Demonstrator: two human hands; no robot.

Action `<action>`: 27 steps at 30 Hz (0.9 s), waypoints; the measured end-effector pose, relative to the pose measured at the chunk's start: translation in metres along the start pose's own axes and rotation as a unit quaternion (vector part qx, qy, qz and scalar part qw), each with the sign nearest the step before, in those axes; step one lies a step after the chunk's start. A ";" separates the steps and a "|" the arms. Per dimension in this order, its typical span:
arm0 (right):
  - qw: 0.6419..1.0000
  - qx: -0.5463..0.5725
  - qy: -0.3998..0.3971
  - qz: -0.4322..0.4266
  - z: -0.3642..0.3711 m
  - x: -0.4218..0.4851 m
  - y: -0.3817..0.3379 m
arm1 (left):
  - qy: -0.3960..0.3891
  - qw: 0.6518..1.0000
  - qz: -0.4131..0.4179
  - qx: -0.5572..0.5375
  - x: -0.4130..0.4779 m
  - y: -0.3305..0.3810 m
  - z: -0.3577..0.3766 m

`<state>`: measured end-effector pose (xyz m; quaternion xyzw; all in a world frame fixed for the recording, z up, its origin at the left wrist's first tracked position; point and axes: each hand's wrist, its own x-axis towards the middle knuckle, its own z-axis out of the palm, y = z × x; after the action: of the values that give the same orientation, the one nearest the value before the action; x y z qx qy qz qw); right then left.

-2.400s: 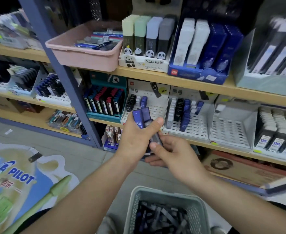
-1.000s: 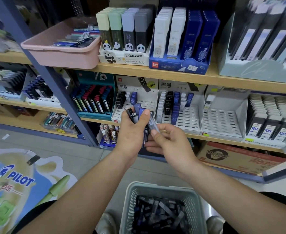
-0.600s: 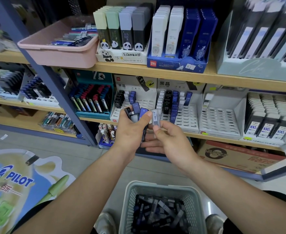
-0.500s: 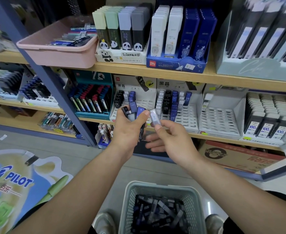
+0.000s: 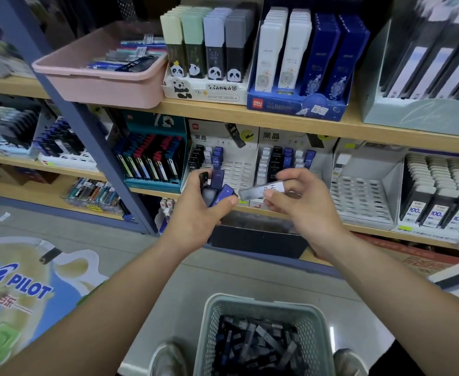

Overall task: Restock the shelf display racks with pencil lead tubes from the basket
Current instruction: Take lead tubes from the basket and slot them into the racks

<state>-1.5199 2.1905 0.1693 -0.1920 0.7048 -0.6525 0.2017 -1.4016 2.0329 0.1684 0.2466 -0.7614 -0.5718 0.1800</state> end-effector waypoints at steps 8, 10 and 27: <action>0.972 -0.216 -0.026 -0.093 0.036 0.059 0.017 | -0.015 0.998 -0.017 0.061 0.003 -0.025 -0.056; 0.957 -0.256 -0.026 -0.130 0.054 0.081 0.019 | 0.003 0.999 -0.016 0.037 0.006 -0.028 -0.070; 0.909 -0.375 -0.030 -0.179 0.125 0.189 0.058 | 0.041 0.998 -0.041 -0.035 0.019 -0.044 -0.096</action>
<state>-1.6129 1.9889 0.0971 -0.3961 0.8449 -0.3593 0.0153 -1.3567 1.9371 0.1528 0.2948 -0.7220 -0.5945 0.1959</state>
